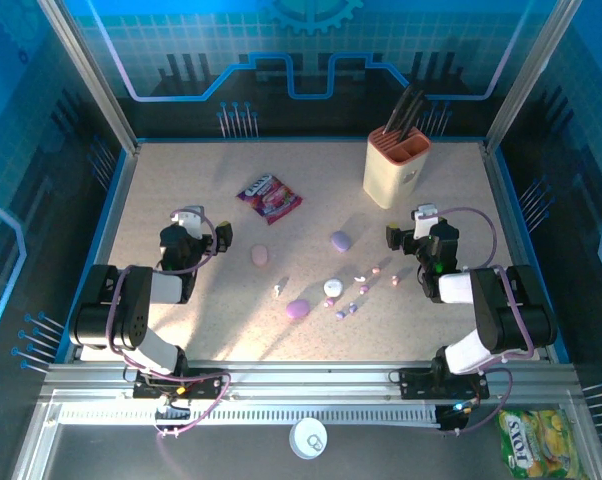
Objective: Insert wireless bluetooth earbuds into charging case
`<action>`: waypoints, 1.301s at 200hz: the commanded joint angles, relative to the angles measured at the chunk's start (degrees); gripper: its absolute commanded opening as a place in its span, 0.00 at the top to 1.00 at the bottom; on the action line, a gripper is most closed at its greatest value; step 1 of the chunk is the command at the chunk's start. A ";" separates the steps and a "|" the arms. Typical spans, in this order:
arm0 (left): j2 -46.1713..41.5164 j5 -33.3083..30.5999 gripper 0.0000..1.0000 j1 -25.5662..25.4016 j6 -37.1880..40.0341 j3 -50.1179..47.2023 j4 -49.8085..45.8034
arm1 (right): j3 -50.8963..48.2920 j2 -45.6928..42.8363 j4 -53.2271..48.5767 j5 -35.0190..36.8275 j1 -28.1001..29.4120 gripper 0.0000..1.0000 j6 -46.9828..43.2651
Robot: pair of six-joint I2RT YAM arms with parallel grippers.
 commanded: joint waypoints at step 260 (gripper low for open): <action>-17.00 -19.30 0.01 -27.59 -24.42 24.11 -71.15 | 13.34 -17.92 -39.92 -7.26 32.54 0.00 18.02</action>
